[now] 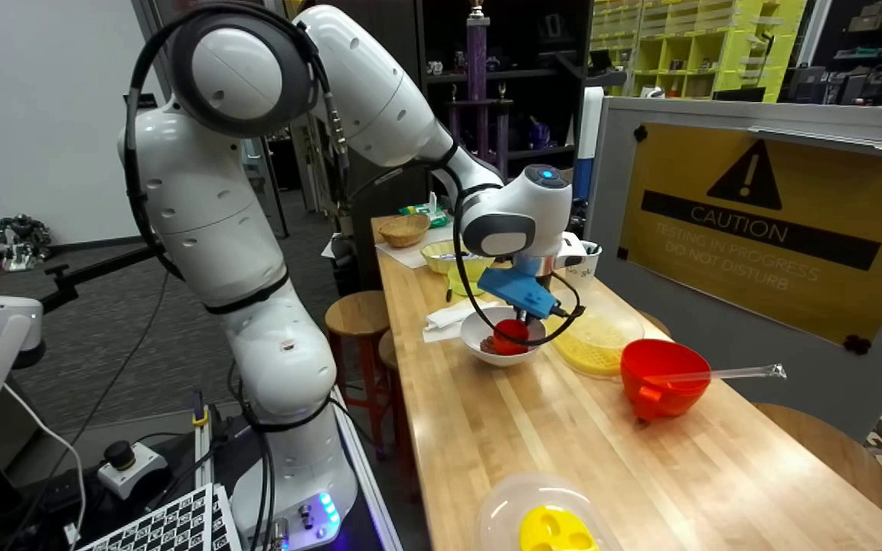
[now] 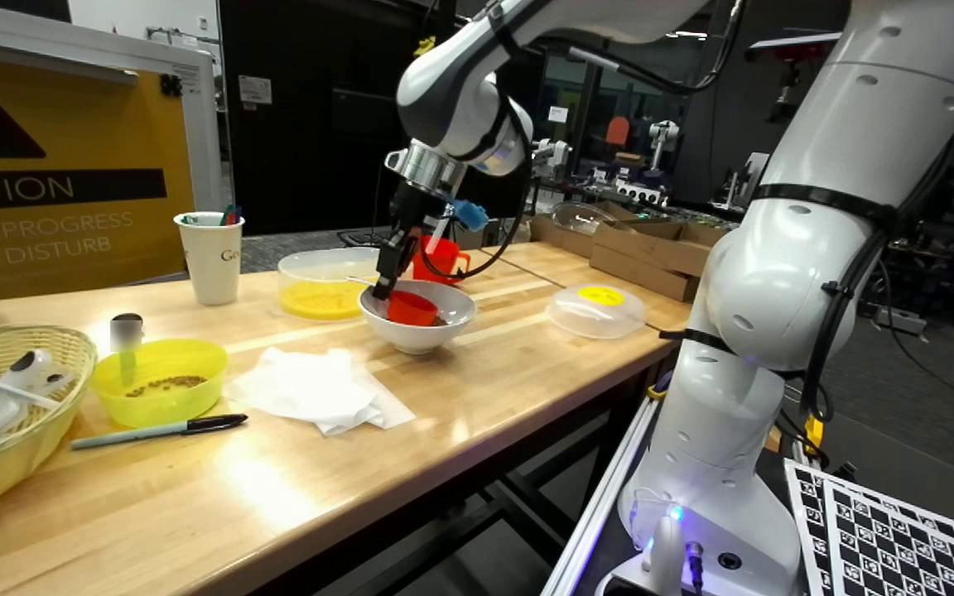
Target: Use the scoop to stir the contents of the white bowl
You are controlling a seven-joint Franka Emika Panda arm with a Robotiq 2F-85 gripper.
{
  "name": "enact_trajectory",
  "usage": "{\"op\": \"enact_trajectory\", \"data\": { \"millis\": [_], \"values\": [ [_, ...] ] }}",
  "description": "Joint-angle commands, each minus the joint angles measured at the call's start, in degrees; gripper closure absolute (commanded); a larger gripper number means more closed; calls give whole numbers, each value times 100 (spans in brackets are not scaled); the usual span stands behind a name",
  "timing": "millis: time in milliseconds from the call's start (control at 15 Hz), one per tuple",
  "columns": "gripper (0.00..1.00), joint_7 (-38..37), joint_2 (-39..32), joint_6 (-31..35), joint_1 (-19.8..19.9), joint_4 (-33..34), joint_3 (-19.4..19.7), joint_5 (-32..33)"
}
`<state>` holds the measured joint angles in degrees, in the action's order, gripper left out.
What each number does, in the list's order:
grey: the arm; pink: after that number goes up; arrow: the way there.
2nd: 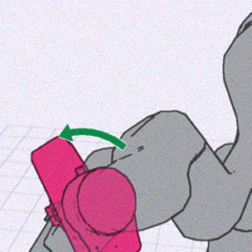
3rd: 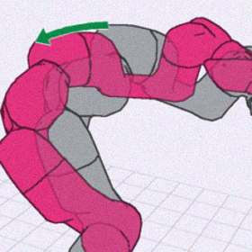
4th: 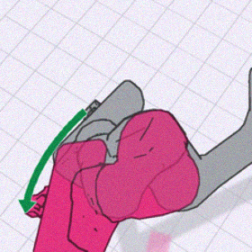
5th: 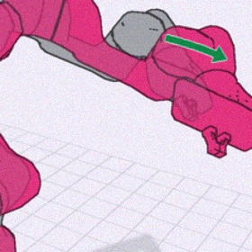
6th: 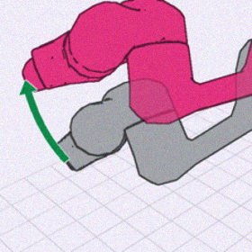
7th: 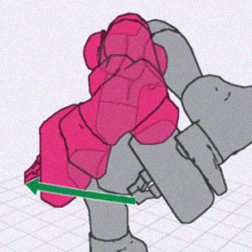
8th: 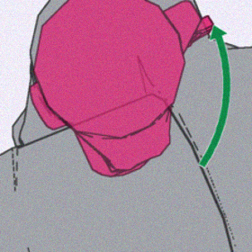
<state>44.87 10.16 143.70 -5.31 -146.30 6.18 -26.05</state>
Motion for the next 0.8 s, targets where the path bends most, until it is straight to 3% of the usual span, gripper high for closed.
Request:
{"op": "enact_trajectory", "data": {
  "millis": [0,333,733],
  "values": [
    [96,-44,-58,-38,163,47,80,-34],
    [96,-26,270,196,300,-412,143,-133],
    [96,-201,872,551,148,-991,51,6]
  ]
}}
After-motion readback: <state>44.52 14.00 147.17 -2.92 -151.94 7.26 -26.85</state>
